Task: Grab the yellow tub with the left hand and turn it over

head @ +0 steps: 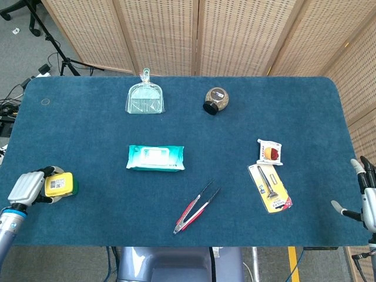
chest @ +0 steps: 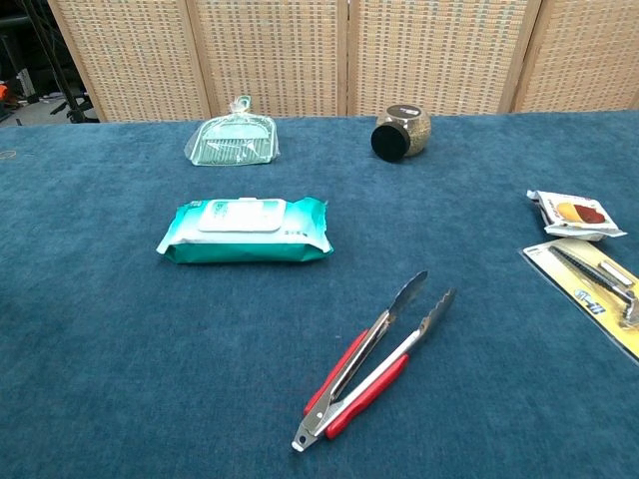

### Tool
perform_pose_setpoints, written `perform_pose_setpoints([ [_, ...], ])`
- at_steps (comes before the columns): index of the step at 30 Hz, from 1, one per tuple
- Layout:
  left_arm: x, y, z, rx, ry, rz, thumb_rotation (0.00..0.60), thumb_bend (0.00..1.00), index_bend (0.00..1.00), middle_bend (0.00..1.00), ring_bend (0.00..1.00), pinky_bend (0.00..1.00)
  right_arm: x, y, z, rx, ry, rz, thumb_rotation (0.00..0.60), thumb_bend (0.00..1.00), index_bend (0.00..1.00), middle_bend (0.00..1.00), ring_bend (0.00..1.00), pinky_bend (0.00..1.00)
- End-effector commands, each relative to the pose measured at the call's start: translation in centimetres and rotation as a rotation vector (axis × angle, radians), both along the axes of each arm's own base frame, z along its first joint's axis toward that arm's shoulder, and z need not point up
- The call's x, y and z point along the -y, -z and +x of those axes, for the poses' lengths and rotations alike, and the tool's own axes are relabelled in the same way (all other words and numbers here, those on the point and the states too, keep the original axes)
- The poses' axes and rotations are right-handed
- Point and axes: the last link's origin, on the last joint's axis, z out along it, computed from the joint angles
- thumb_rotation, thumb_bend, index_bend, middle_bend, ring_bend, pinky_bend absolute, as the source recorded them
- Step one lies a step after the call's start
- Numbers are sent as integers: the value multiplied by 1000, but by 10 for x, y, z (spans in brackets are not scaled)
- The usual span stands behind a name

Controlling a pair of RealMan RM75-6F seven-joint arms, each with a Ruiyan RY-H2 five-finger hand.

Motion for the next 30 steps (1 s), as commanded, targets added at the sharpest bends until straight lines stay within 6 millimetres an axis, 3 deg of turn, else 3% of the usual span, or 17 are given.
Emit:
perform_pose_setpoints([
  [1, -7, -30, 22, 128, -32, -206, 600, 436, 486, 390, 407, 382, 1, 2, 0, -5, 3, 4, 600, 0, 0, 0, 0, 0],
  [3, -19, -44, 26, 73, -53, -300, 600, 460, 489, 396, 413, 382, 1, 3, 0, -8, 4, 7, 600, 0, 0, 0, 0, 0],
  [5, -29, -46, 30, 40, -68, -351, 600, 475, 494, 402, 419, 382, 1, 4, 1, -10, 3, 7, 600, 0, 0, 0, 0, 0],
  [9, -45, -40, 39, 11, -99, -431, 600, 525, 497, 405, 423, 382, 1, 3, 0, -10, 7, -1, 600, 0, 0, 0, 0, 0],
  [17, -63, -26, 37, -59, -163, -511, 600, 544, 498, 406, 420, 382, 3, 3, -1, -10, 15, 1, 600, 0, 0, 0, 0, 0],
  [19, -66, -25, 35, -76, -148, -502, 600, 515, 494, 355, 389, 364, 2, 2, -1, -8, 16, -2, 600, 0, 0, 0, 0, 0],
  [20, -68, -24, 33, -85, -134, -490, 600, 486, 464, 280, 323, 320, 2, 2, -1, -7, 17, -2, 600, 0, 0, 0, 0, 0],
  [22, -72, -22, 28, -101, -91, -445, 600, 367, 209, 49, 75, 100, 2, 2, -1, -5, 18, 0, 600, 0, 0, 0, 0, 0],
  [24, -74, -20, 25, -109, -62, -398, 600, 291, 21, 0, 0, 1, 2, 2, -1, -5, 17, 3, 600, 0, 0, 0, 0, 0],
  [30, -75, -16, 31, -35, 1, -248, 600, 254, 0, 0, 0, 0, 2, 2, -1, -6, 16, 3, 600, 0, 0, 0, 0, 0],
])
